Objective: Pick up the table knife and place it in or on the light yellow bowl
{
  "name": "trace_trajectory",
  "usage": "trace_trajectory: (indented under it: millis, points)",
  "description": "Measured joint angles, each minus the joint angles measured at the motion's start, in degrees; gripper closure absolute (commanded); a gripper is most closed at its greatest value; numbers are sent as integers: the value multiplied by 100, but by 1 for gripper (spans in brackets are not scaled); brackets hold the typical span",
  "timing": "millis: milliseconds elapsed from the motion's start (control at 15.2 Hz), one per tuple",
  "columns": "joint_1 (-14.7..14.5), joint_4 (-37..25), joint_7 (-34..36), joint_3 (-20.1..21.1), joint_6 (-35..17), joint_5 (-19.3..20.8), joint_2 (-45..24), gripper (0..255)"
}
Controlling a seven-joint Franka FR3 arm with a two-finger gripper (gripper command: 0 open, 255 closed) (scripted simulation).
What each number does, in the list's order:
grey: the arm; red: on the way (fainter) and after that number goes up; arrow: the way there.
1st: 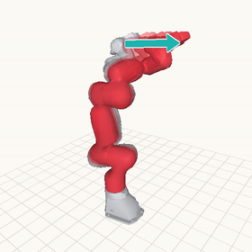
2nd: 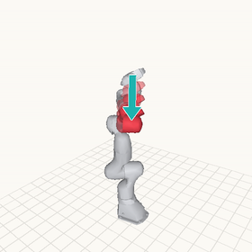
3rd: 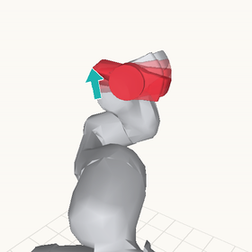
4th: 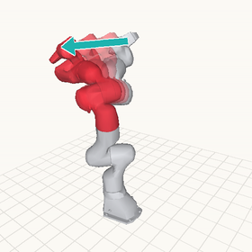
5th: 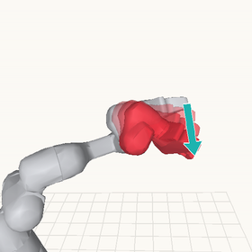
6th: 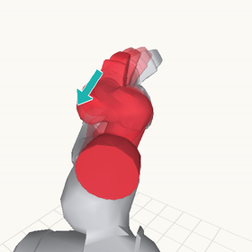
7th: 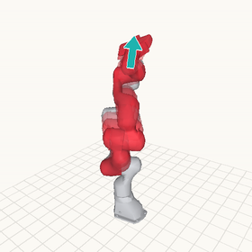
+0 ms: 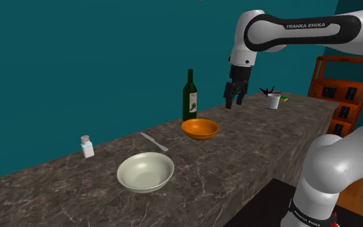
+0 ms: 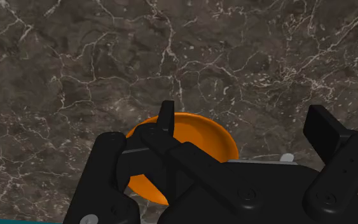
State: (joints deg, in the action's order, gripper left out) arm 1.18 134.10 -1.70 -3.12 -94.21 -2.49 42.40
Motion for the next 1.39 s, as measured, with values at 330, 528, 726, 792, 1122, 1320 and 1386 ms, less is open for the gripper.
trace_trajectory:
  millis: [330, 528, 726, 792, 1122, 1320, 1386]
  points:
    - [-53, -152, 192, 162, -398, -62, -571, 0]
    - [-115, -347, 431, 358, -774, -119, -1157, 0]
    - [-162, -665, 672, 537, -1100, -137, -1817, 0]
    - [-167, -784, 729, 574, -1194, -127, -2038, 0]
    - [-226, -1430, 1113, 802, -1557, -40, -3081, 0]
    - [-266, -1909, 1337, 902, -1681, 58, -3721, 0]
    - [-286, -2069, 1422, 935, -1743, 98, -3951, 0]
